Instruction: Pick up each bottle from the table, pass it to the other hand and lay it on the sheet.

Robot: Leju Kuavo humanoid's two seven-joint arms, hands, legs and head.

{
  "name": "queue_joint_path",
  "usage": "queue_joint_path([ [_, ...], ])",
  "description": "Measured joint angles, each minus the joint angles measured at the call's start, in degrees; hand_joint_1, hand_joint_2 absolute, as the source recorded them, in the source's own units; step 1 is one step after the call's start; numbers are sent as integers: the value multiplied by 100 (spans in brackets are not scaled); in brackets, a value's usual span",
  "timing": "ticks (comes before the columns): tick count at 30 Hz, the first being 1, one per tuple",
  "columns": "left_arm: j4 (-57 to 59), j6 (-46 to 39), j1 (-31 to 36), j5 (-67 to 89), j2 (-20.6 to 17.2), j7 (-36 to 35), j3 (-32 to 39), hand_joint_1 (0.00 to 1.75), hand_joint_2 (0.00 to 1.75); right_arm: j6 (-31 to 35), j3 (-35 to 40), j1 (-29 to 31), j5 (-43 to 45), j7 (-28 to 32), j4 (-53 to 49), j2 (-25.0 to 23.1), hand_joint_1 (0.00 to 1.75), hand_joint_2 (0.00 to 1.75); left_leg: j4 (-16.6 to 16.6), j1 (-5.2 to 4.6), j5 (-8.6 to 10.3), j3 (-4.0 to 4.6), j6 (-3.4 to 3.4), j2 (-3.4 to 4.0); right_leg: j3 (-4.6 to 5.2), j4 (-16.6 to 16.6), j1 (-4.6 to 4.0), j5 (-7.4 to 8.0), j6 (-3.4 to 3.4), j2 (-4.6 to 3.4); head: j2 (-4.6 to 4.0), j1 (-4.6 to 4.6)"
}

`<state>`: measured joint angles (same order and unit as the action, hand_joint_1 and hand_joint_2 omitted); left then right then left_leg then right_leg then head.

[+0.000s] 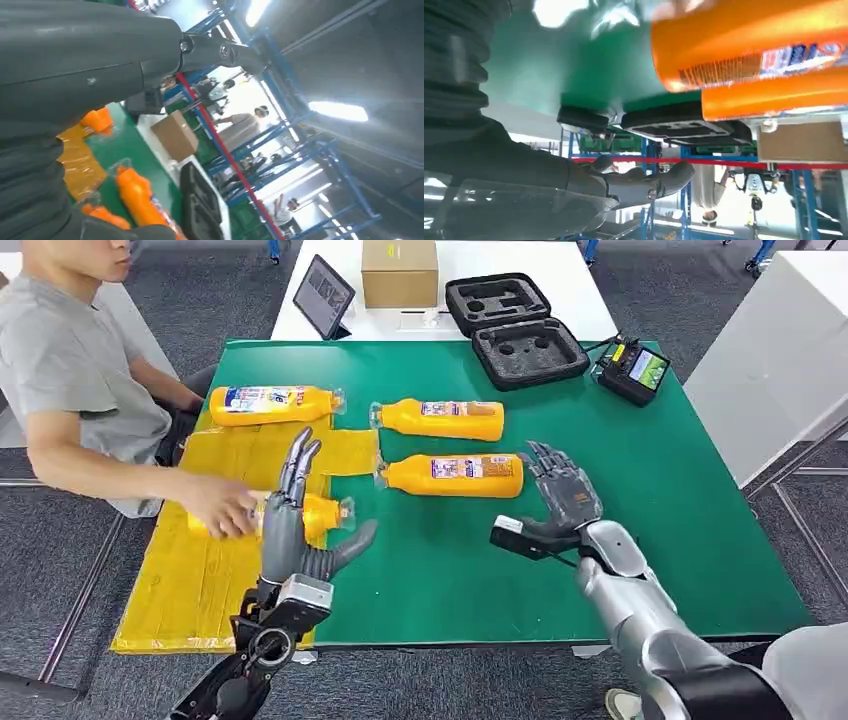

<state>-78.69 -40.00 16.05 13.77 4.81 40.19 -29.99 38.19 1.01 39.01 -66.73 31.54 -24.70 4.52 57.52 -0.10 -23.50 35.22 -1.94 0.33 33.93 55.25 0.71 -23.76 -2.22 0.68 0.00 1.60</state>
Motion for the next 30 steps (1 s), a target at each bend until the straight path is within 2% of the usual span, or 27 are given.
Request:
queue_joint_path([
  [3, -85, 0, 0, 15, 37, 0, 2, 0, 175, 87, 0, 25, 135, 159, 37, -22, 0, 175, 0, 0, 0, 0, 0, 0, 0, 0, 0, 0, 0, 0, 0, 0],
  [17, -177, 2, 0, 26, 70, 0, 7, 0, 175, 89, 0, 43, 179, 205, 120, -79, 0, 175, 0, -1, 0, 0, -1, -4, -1, 0, 1, 0, 0, 2, 0, 0],
  [23, -177, 2, 6, -144, 70, 0, -11, 0, 175, 146, -48, -30, 625, 715, 8, -153, 0, 175, 0, 0, 0, -1, -1, -3, 0, 0, 0, 0, 0, 2, 0, 0],
  [25, -177, 2, 4, -155, 70, 0, -33, 0, 175, 140, -48, -191, 1111, 789, -217, -201, 0, 175, 0, 0, 0, 0, 0, -4, -1, 0, 0, 0, 0, 2, 0, 0],
  [30, -155, 4, -43, -274, 59, 0, -125, 0, 175, 85, 460, -968, 3691, 841, -1376, -238, 0, 175, -1, 0, -1, 2, 0, -4, 2, 0, 0, -2, 1, 2, 0, -2],
])
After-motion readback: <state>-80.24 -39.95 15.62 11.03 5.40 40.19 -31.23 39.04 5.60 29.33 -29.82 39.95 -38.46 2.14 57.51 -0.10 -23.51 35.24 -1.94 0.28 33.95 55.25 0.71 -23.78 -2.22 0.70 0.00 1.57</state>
